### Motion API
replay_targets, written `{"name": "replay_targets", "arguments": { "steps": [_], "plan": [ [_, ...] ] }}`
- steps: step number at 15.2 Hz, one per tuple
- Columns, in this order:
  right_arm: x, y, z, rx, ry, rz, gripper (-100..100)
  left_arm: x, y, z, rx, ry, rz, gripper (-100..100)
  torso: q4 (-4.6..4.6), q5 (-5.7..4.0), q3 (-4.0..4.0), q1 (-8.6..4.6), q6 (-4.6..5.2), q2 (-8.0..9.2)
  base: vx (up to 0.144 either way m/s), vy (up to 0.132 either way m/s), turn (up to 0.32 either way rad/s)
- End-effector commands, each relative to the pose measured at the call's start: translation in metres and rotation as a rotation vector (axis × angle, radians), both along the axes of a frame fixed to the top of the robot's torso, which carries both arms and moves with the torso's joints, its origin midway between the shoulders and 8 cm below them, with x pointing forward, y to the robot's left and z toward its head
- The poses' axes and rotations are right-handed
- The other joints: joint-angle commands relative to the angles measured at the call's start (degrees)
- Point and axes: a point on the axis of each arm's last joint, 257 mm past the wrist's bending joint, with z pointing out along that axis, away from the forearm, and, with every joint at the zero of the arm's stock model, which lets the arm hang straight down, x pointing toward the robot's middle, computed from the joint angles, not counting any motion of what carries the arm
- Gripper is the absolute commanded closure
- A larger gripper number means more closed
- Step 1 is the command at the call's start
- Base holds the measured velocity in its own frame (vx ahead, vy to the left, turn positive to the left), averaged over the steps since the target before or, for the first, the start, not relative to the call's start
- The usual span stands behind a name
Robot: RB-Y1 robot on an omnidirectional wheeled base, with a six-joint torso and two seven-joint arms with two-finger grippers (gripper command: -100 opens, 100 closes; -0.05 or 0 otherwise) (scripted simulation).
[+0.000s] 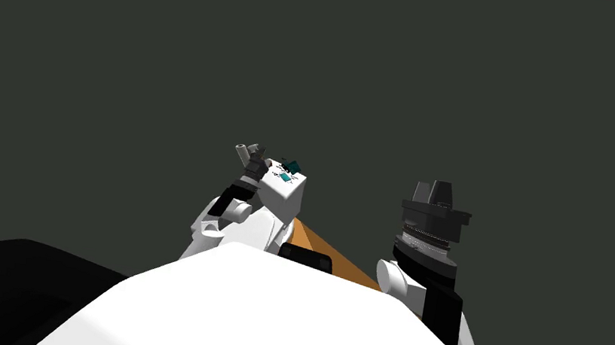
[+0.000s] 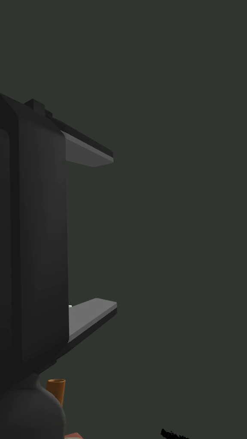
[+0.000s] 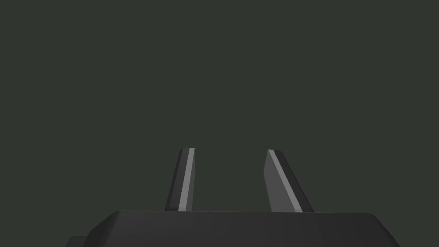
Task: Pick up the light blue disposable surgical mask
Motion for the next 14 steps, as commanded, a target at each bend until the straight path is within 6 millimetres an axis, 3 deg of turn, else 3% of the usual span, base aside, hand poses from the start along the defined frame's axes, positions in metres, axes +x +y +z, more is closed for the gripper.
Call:
{"name": "replay_targets", "arguments": {
  "steps": [1,14],
  "plan": [
    [0.0,0.0,0.0,0.0,0.0,0.0,0,0.009,0.002,-0.005,0.01,0.039,-0.005,-100,0.0,0.0,0.0,0.0,0.0,0.0,-0.006,0.006,-0.019],
    [0.0,0.0,0.0,0.0,0.0,0.0,0,0.045,0.022,-0.055,0.035,0.287,0.023,-100,0.0,0.0,0.0,0.01,0.01,0.0,-0.005,0.005,-0.016]
  ]
}}
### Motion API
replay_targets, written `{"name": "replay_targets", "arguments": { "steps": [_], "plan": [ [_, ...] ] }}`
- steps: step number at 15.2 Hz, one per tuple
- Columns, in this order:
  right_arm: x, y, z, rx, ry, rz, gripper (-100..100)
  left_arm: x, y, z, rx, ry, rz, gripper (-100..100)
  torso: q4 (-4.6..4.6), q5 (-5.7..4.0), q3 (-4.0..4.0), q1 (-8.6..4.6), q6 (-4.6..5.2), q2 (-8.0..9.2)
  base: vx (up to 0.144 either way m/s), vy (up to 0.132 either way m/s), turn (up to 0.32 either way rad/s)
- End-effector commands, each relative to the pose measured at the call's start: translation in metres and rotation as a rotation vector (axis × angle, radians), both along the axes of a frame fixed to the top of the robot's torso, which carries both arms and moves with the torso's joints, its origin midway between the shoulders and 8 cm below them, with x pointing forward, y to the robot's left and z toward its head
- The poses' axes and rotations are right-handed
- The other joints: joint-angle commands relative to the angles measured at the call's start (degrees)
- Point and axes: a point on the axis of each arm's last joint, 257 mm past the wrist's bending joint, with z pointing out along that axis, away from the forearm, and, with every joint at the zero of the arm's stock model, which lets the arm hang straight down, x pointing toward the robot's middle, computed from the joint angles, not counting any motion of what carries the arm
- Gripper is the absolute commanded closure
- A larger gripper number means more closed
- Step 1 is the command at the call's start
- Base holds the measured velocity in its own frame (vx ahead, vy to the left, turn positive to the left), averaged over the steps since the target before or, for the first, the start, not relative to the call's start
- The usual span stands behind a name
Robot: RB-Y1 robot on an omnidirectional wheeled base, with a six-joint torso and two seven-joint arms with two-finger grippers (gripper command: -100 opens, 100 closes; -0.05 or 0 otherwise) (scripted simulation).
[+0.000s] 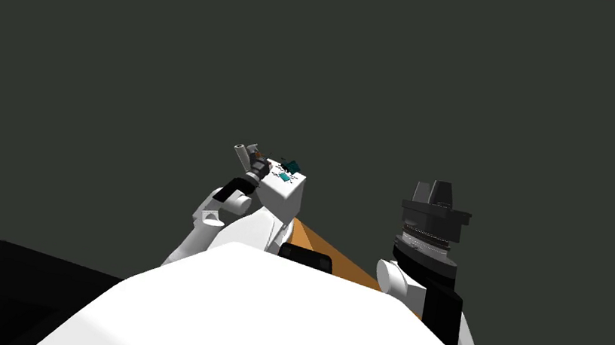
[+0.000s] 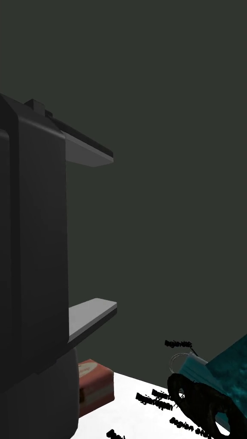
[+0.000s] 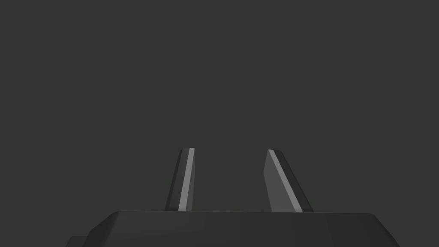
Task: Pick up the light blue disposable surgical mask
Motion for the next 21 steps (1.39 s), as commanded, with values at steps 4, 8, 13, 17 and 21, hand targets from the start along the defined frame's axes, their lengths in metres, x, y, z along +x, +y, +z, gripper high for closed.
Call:
{"name": "replay_targets", "arguments": {
  "steps": [4,8,13,17,21],
  "plan": [
    [0.0,0.0,0.0,0.0,0.0,0.0,0,0.011,0.01,-0.019,0.01,0.098,0.015,-100,0.0,-0.01,0.0,-0.01,0.0,-0.01,-0.004,0.004,-0.012],
    [0.0,0.0,0.0,0.0,0.0,0.0,0,0.018,0.019,-0.034,0.018,0.172,0.029,-100,0.0,-0.01,-0.01,-0.02,0.0,-0.02,-0.004,0.004,-0.014],
    [0.0,0.0,0.0,0.0,0.0,0.0,0,0.023,0.03,-0.054,0.026,0.273,0.05,-100,0.0,-0.01,-0.01,-0.03,0.0,-0.02,-0.003,0.003,-0.01],
    [0.0,0.0,0.0,0.0,0.0,0.0,0,0.027,0.039,-0.069,0.033,0.349,0.067,-100,0.0,0.0,-0.01,-0.02,0.0,-0.02,-0.003,0.003,-0.011],
    [0.0,0.0,0.0,0.0,0.0,0.0,0,0.03,0.049,-0.082,0.039,0.424,0.085,-100,0.0,-0.01,-0.01,-0.03,-0.01,-0.02,-0.002,0.002,-0.007]
  ]
}}
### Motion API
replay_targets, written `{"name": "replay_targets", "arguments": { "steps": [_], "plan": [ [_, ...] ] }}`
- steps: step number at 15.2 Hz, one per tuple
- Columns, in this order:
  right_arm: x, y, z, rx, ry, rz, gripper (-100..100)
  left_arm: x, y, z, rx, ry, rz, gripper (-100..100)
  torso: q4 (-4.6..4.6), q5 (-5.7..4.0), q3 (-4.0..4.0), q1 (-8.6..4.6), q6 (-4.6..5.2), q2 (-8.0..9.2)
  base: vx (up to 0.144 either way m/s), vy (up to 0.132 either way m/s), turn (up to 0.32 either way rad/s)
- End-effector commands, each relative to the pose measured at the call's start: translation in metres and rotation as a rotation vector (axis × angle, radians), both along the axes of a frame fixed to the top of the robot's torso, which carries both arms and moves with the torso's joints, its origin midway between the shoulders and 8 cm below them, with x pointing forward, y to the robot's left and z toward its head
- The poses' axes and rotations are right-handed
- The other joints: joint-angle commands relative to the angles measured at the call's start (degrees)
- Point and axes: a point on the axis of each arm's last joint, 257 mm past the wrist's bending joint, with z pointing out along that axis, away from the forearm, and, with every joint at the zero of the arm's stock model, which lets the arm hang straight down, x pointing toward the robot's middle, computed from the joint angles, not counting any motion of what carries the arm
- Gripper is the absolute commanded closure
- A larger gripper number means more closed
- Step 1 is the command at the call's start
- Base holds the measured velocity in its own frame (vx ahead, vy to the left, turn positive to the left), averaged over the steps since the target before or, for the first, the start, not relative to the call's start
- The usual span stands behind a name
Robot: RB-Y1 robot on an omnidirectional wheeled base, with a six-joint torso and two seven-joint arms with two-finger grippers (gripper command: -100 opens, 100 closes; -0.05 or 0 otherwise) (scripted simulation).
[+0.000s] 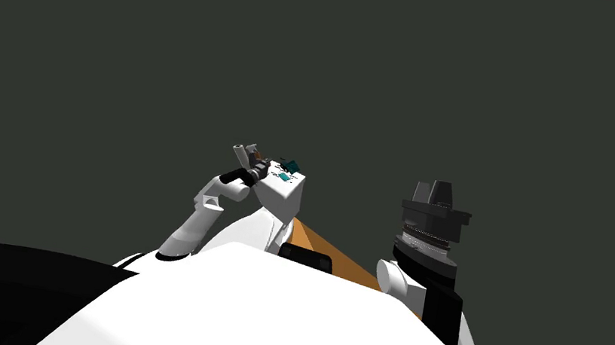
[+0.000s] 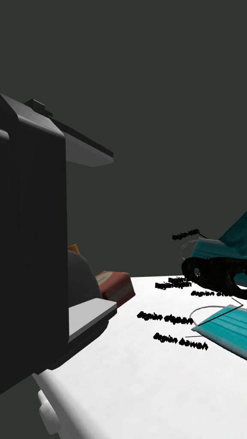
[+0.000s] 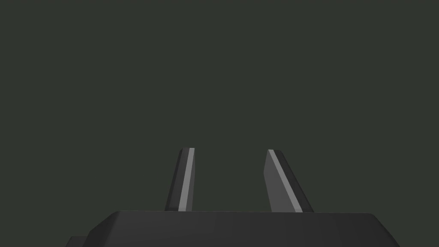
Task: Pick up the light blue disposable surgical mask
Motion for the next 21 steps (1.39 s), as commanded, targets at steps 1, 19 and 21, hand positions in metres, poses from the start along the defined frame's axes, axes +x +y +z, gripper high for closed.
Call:
{"name": "replay_targets", "arguments": {
  "steps": [1,19,21],
  "plan": [
    [0.0,0.0,0.0,0.0,0.0,0.0,0,-0.002,0.003,-0.009,0.002,0.039,0.01,-100,0.0,0.0,0.0,0.0,0.0,0.0,0.0,0.0,0.0],
    [0.0,0.0,0.0,0.0,0.0,0.0,0,-0.009,0.051,-0.057,0.017,0.378,0.092,-100,-0.02,-0.01,-0.07,-0.01,0.03,-0.15,0.016,0.003,-0.037],
    [0.0,0.0,0.0,0.0,0.0,0.0,0,-0.012,0.052,-0.062,0.018,0.401,0.098,-100,-0.04,-0.01,-0.1,-0.03,0.0,-0.16,0.02,-0.006,-0.002]
  ]
}}
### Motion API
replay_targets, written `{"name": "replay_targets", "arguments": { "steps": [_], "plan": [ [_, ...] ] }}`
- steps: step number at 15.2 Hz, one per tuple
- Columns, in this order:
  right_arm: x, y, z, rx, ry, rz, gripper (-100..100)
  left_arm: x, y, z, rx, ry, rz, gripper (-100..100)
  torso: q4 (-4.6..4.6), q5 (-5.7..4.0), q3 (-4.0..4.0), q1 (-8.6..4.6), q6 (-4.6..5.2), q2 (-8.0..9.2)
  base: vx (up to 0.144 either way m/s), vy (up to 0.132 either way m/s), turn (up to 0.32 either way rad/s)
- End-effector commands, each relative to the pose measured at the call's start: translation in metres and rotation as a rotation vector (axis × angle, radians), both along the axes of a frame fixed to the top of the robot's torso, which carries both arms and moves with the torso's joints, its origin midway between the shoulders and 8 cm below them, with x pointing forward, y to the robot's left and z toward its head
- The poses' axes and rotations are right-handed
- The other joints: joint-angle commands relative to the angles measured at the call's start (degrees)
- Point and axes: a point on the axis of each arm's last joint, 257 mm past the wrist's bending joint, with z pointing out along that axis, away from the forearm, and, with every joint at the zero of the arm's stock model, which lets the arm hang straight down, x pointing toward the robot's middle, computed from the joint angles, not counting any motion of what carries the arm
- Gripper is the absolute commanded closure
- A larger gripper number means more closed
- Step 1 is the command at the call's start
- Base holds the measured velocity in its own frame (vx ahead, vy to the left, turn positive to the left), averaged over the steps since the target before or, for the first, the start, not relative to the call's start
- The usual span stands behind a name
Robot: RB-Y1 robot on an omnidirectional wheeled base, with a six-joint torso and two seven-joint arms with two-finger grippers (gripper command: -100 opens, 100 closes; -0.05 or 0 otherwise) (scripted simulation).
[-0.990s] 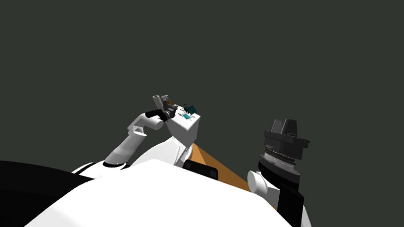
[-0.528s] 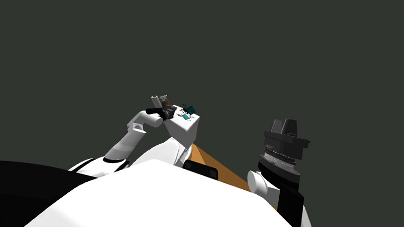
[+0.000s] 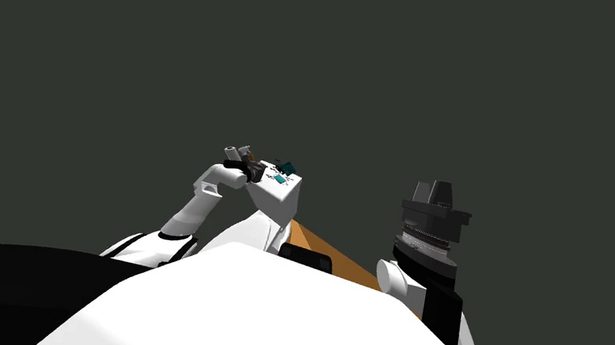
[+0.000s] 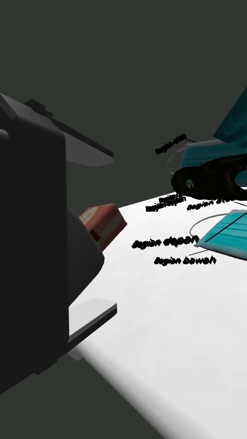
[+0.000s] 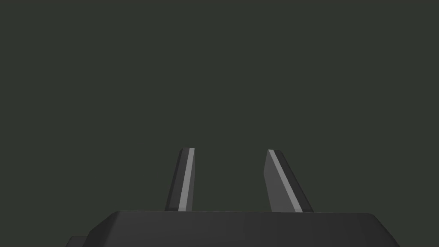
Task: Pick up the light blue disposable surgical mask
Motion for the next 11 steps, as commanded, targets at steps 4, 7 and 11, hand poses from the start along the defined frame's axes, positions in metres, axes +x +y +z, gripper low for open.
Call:
{"name": "replay_targets", "arguments": {
  "steps": [4,7,11],
  "plan": [
    [0.0,0.0,0.0,0.0,0.0,0.0,0,-0.007,0.01,-0.01,0.0,0.083,0.019,-100,-0.02,0.0,-0.06,0.0,0.01,-0.09,0.042,-0.002,-0.049],
    [0.0,0.0,0.0,0.0,0.0,0.0,0,-0.014,0.017,-0.017,-0.003,0.149,0.033,-100,0.0,-0.02,-0.01,-0.05,0.02,-0.03,0.027,-0.016,-0.058],
    [0.0,0.0,0.0,0.0,0.0,0.0,0,-0.021,0.024,-0.022,-0.007,0.213,0.045,-100,0.0,-0.02,0.0,-0.07,0.01,-0.01,0.023,-0.017,-0.04]
  ]
}}
